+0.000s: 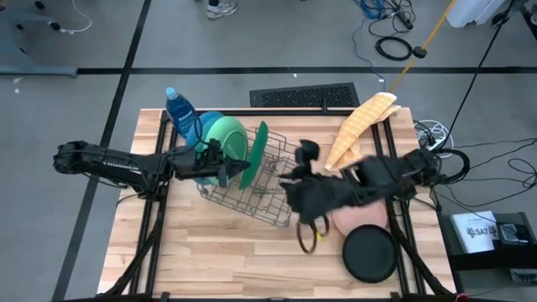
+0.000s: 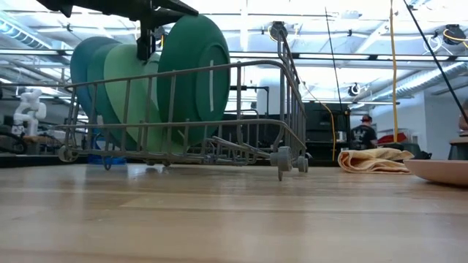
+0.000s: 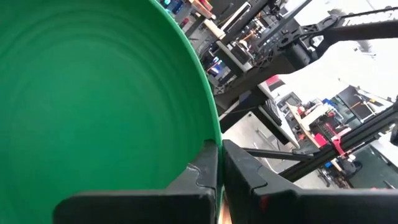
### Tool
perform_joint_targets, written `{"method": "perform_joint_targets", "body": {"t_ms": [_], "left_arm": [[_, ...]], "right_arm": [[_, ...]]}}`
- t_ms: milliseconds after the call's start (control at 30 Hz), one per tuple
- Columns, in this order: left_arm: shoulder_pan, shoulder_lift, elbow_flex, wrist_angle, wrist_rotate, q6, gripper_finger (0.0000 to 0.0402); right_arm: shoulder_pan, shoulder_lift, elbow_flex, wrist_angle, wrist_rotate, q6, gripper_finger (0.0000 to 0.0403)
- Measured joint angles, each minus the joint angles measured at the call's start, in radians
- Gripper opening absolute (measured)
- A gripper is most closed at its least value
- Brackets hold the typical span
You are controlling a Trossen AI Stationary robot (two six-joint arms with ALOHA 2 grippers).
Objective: Sort dishes
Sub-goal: Put the green plate into the dish rack
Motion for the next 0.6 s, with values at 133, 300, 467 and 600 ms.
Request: {"method": "perform_joint_targets", "body": {"t_ms": [133,300,467,600], "left_arm": [[0.0,-0.001,0.0,0.002,0.0,0.0,0.0012],[0.0,-0.001,0.0,0.009,-0.009,-0.023,0.0013],[0.0,-0.003,0.0,0.01,-0.013,-0.026,0.0013],[0.0,-0.003,0.0,0.013,-0.02,-0.039,0.0013]], "right_arm": [[-0.122,0.008,0.0,0.018,-0.14,-0.073,0.0093],[-0.3,0.014,0.0,-0.016,-0.302,-0.135,0.012],[-0.48,0.041,0.0,-0.031,-0.522,-0.154,0.0068],[-0.574,0.097,0.0,-0.028,-0.654,-0.09,0.0009]]}}
